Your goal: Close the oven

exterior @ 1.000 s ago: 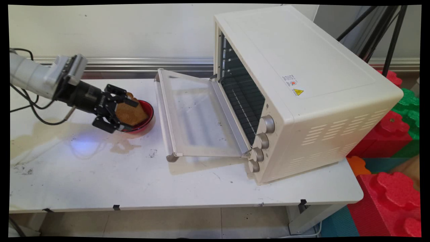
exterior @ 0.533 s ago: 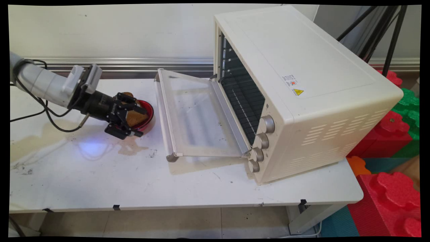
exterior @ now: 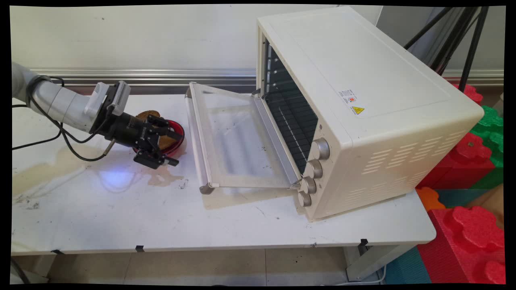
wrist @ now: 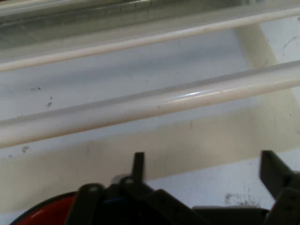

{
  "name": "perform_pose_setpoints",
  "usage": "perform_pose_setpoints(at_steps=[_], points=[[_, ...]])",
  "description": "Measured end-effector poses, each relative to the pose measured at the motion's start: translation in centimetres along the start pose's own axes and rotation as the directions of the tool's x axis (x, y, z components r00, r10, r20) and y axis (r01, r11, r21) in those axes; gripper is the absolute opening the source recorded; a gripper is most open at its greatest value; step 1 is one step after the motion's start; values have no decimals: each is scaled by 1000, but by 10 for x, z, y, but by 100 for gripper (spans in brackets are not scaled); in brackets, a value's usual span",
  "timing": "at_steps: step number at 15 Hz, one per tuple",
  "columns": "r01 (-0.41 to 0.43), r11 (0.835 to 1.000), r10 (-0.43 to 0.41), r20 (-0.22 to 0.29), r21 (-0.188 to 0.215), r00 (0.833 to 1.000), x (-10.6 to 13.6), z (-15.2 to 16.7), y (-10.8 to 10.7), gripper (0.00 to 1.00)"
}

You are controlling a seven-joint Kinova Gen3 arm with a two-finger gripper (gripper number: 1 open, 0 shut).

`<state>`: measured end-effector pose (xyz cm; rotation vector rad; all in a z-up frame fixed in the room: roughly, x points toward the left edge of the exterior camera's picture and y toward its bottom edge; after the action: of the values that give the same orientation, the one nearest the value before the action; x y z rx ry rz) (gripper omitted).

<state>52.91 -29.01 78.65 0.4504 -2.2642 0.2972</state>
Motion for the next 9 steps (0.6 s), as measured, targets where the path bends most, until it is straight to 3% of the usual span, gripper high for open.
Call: perform_pose_setpoints(at_steps=[1,9], points=[[0,1000,0,-1,0,1000,0,1,0,0],[9,1000,-9,-7,-4,1000,3,12,1,0]])
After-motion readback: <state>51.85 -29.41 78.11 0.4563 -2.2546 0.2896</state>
